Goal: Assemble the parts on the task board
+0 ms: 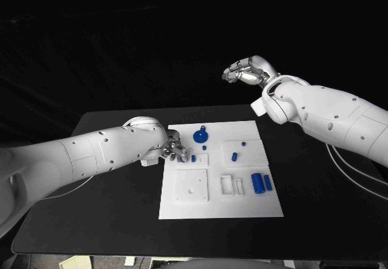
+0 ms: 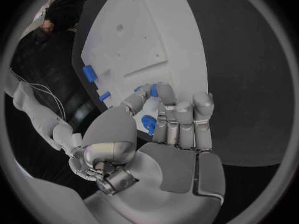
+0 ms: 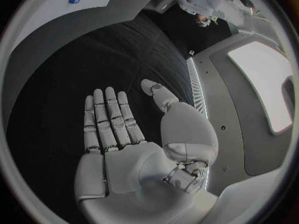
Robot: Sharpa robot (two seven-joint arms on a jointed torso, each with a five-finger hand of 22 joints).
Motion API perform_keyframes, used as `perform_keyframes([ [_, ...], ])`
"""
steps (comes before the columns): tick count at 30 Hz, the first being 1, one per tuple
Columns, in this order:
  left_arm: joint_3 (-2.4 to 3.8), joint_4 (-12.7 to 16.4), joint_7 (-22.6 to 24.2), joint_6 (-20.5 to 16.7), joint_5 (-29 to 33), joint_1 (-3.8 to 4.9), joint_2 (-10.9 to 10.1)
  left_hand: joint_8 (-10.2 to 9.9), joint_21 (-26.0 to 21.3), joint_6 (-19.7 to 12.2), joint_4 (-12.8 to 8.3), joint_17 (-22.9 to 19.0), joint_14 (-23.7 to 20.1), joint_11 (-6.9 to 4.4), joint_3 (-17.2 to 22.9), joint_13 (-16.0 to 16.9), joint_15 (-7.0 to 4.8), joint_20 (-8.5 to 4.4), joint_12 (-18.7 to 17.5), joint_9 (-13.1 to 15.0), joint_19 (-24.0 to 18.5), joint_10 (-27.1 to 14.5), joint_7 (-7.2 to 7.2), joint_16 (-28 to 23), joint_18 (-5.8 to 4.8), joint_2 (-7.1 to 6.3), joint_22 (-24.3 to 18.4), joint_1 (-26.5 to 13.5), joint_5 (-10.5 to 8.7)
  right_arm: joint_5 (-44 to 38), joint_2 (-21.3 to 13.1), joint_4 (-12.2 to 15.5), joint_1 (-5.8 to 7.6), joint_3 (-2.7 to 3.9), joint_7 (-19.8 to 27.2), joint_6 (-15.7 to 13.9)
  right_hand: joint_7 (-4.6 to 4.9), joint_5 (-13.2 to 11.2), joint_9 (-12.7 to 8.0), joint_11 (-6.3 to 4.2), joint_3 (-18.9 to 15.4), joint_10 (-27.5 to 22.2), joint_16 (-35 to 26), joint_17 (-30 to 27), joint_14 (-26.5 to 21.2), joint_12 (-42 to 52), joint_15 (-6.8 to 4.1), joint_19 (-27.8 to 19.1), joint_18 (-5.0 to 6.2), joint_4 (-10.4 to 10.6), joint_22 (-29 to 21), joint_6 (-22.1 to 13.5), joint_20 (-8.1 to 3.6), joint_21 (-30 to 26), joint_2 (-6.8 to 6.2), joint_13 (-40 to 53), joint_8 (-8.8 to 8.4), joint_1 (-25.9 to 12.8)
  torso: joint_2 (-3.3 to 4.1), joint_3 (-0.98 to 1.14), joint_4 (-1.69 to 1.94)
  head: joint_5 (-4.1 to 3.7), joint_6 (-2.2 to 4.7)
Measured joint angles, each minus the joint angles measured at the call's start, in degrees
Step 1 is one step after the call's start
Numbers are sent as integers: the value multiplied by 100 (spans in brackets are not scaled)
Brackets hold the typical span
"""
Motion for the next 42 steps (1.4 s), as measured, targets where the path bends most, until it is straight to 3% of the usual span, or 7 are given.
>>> perform_keyframes([
  [21,5,-141,1,14,11,0,83,-33,0,-18,33,4,9,-39,0,26,-9,6,21,115,6,-2,-18,0,32,0,0,0,-139,-1,-5,18,-2,0,0,1,0,0,-1,0,0,0,21,-16,0,0,0,0,-3,0,-1,0,0,0,0,-5,0,0,3,7,-5,-13,8],
  [42,6,-165,36,47,146,-16,62,-90,0,-18,38,8,9,-55,-6,40,-9,-13,21,180,-13,-17,-18,0,39,0,-1,0,-119,-1,-7,34,-3,0,0,2,0,0,-4,-21,0,21,21,-27,0,0,0,-15,-5,0,4,0,15,0,0,-9,0,0,2,0,-1,-30,-10],
])
